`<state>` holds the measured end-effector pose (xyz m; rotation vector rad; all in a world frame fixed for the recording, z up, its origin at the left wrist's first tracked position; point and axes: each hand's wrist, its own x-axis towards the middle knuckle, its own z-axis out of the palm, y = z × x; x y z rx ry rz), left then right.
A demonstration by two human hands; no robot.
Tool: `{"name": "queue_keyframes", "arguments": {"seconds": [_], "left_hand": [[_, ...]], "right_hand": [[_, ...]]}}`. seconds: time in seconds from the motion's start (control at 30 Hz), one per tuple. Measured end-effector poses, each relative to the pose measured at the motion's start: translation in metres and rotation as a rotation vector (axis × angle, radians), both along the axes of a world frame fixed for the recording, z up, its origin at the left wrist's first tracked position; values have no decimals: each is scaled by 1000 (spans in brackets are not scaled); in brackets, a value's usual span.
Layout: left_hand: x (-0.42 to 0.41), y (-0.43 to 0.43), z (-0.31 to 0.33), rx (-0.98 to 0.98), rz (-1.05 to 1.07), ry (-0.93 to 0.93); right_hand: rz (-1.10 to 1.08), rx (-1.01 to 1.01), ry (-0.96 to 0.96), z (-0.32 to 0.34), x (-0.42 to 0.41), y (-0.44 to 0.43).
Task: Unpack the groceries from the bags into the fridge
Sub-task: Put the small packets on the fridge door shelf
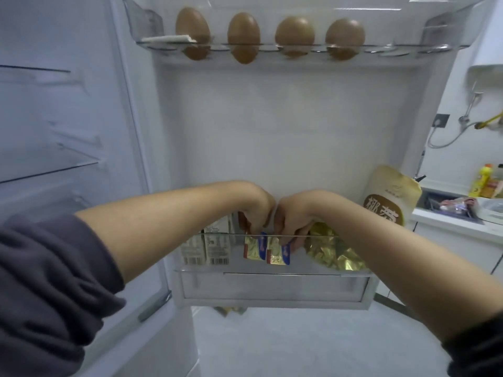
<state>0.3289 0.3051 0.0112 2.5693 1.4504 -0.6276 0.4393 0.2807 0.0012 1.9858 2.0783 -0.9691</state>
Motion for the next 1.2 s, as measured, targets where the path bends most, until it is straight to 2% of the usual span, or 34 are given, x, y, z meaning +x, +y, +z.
{"name": "queue_keyframes", "arguments": {"seconds": [0.17, 0.43, 0.9, 1.2], "left_hand": [[-1, -3, -7, 43, -99, 11], [-4, 0, -12, 58, -130, -19], [-6, 1, -5, -83, -85, -124], [-7, -3, -9, 49, -151, 36]], "right_hand": [[18, 9, -30, -4, -5, 1], [26, 66, -105, -7, -7, 6], [59, 54, -95, -4, 0, 6], [129, 77, -114, -11, -3, 5]]}}
